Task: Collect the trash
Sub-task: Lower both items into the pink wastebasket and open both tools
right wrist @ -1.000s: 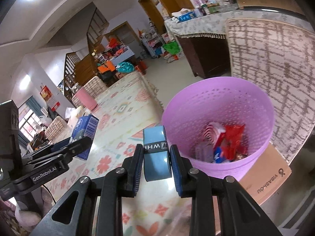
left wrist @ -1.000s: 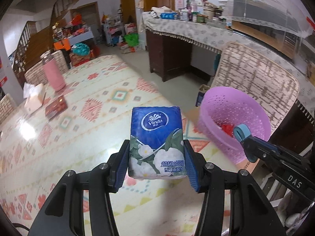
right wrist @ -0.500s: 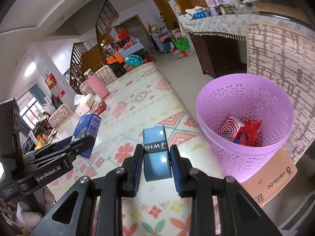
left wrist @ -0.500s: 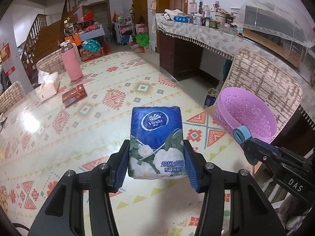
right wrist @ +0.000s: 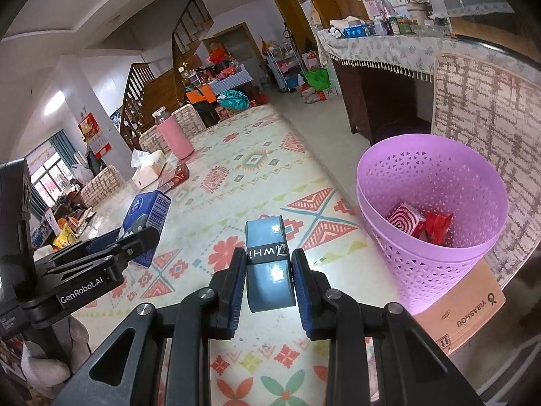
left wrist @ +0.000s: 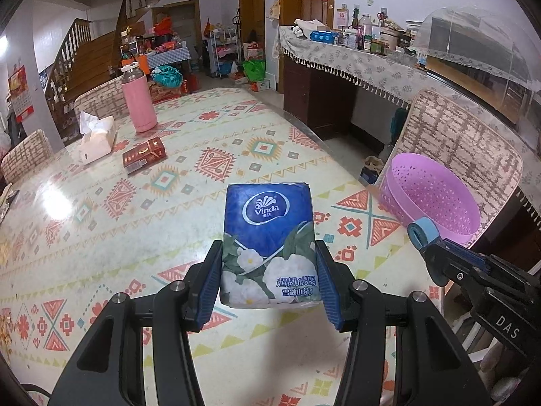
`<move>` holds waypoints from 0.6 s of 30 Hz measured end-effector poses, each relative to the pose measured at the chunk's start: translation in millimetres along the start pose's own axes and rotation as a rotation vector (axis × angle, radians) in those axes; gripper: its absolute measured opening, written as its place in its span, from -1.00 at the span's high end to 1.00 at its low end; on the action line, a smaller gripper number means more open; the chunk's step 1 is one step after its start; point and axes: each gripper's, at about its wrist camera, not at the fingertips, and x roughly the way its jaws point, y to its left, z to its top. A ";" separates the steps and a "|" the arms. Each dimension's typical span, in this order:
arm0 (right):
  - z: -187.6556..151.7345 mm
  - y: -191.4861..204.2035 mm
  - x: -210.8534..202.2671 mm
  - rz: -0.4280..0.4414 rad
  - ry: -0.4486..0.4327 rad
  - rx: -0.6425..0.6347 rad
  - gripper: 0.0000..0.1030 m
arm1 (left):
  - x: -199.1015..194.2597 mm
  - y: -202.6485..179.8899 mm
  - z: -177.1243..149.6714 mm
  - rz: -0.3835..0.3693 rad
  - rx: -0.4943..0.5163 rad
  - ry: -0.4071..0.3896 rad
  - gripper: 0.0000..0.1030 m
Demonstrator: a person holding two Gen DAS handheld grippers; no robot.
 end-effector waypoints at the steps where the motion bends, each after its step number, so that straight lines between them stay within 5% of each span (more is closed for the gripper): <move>1: -0.5 1.1 -0.7 -0.014 -0.007 -0.012 0.41 | -0.1 0.2 -0.2 -0.001 -0.001 0.001 0.01; 9: 1.1 -7.2 -12.6 -0.116 -0.070 -0.059 0.41 | 3.6 -1.1 -2.1 -0.042 -0.008 0.012 0.01; 18: 12.2 -39.9 -27.4 -0.229 -0.132 -0.062 0.42 | 17.5 -44.8 15.8 -0.125 0.062 0.023 0.01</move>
